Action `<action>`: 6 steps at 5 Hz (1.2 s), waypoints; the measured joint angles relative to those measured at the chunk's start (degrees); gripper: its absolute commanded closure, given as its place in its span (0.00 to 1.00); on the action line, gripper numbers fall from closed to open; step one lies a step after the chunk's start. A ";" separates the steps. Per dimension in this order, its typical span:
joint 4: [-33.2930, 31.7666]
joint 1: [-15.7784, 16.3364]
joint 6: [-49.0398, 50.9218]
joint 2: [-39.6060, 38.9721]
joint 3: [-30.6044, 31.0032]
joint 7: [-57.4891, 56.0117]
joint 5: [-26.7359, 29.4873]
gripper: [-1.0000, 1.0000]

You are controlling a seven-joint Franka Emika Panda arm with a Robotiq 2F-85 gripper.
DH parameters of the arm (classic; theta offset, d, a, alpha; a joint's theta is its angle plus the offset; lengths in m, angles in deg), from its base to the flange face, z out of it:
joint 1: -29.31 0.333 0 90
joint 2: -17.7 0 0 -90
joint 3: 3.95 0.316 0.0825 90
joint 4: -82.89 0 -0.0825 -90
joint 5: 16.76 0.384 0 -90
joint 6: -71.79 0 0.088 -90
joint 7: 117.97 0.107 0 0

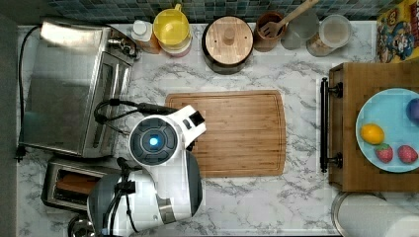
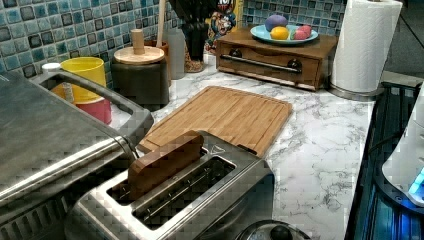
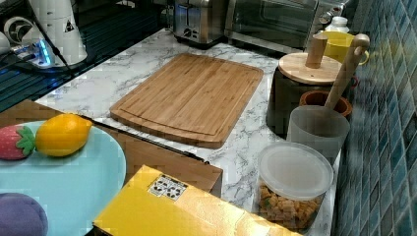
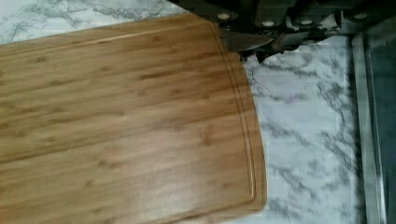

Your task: Turn on the toaster.

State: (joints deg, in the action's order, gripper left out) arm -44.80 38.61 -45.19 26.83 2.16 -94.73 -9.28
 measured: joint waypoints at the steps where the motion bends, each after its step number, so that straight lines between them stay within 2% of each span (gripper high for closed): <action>1: -3.69 0.45 -1.22 0.12 1.93 -0.62 3.23 1.00; 2: -7.27 1.33 -1.22 0.54 4.33 -0.62 3.56 1.00; 3: -11.86 3.08 -0.73 3.33 6.22 -0.62 6.20 1.00; 4: -17.01 3.94 -0.78 9.83 8.49 -0.62 8.23 1.00; 5: -18.35 4.83 1.06 14.49 9.46 -0.73 10.41 1.00; 6: -18.02 5.88 1.27 14.32 9.45 -0.74 11.37 1.00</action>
State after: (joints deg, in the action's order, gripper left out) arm -62.82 44.49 -43.92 41.16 11.60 -95.47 2.09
